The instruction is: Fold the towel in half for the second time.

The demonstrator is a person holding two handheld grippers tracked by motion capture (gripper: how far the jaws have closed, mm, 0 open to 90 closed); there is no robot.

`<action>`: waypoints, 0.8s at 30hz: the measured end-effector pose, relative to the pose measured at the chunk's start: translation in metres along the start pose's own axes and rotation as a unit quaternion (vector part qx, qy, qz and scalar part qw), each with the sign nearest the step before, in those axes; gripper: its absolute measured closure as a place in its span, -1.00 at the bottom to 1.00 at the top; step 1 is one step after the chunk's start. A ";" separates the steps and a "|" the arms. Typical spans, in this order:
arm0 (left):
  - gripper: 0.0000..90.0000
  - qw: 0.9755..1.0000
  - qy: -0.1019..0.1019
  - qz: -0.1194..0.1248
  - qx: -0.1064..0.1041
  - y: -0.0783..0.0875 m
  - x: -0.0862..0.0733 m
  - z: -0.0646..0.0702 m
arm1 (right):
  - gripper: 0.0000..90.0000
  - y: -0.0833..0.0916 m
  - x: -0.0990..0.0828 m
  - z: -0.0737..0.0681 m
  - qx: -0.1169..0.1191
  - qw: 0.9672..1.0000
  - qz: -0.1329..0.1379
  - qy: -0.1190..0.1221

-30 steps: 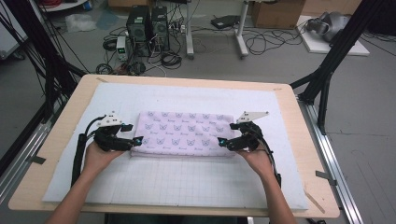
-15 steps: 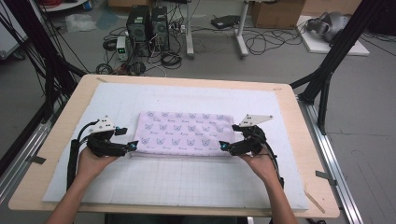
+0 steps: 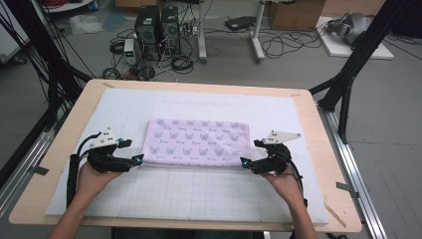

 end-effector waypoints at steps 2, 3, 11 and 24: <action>-0.42 1.000 0.000 0.001 0.000 0.001 -0.001 0.000 | -0.74 0.002 -0.001 -0.002 -0.003 1.000 0.002 0.001; -0.43 1.000 0.002 0.001 0.001 0.002 -0.002 0.001 | -0.74 0.003 -0.002 -0.003 -0.002 1.000 0.006 0.001; -0.59 1.000 0.009 0.007 0.004 0.006 -0.005 0.003 | -0.76 0.011 -0.011 -0.007 -0.002 1.000 0.015 0.002; -0.70 1.000 0.012 0.007 0.006 0.015 -0.013 0.008 | -0.78 0.022 -0.030 -0.012 -0.009 1.000 0.021 -0.013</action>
Point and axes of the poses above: each handheld gripper's, and its own axes: y roughly backward along the jaws, x roughly out of its top, z roughly to its right, the point moved 7 cm from there along -y, roughly forward along the jaws, and after that the axes turned 12 degrees about -z, right-handed, at the moved point
